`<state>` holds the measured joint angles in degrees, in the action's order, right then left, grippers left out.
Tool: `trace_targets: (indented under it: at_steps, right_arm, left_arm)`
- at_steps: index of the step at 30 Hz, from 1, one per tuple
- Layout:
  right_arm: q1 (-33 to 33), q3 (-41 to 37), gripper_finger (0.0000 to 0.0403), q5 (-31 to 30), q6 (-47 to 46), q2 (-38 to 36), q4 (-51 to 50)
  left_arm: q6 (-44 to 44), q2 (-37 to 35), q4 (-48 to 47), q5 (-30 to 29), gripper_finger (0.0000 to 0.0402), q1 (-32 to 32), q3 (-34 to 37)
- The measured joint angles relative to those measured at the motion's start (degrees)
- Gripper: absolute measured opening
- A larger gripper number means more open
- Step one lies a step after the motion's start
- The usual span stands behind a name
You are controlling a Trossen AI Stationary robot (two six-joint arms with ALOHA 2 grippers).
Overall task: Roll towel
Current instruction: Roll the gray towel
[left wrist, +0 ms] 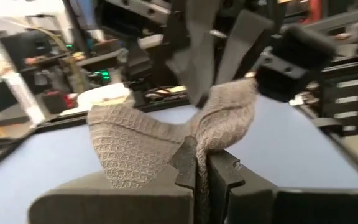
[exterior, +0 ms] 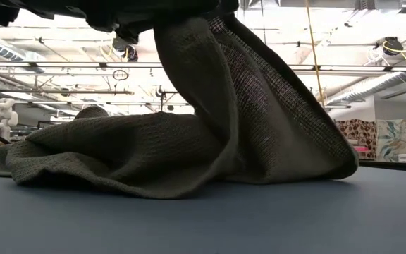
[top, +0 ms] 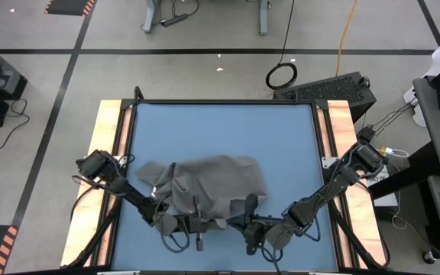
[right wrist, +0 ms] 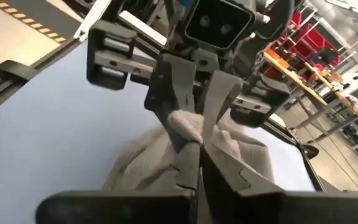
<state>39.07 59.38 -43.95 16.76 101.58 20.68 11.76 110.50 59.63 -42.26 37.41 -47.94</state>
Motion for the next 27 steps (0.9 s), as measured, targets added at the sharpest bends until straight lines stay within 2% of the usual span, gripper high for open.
trace_targets:
  at_steps: [4,8,16,21,27]
  right_arm:
    - [-0.1,0.0,0.0003,0.0,-1.0,0.0,1.5]
    - [-0.5,0.4,0.0001,0.1,-3.3,0.0,1.5]
    - [-2.7,3.4,0.0001,0.6,-5.5,0.0,0.0]
    - [-3.1,3.8,0.0000,0.8,-5.5,0.0,-0.4]
    - [-3.1,3.8,0.0000,0.6,-5.4,0.0,-0.4]
  left_arm:
    - [5.3,-0.4,-0.4,-5.4,0.0048,2.4,0.0]
    - [5.7,-2.5,-0.3,-9.9,0.0099,4.8,0.0]
    - [8.4,-3.9,-2.7,-10.9,0.0185,6.5,-4.2]
    - [6.7,-3.8,-10.1,-13.4,0.0210,5.1,-8.1]
    - [-1.0,-3.8,-18.4,-13.6,0.0212,3.6,-10.5]
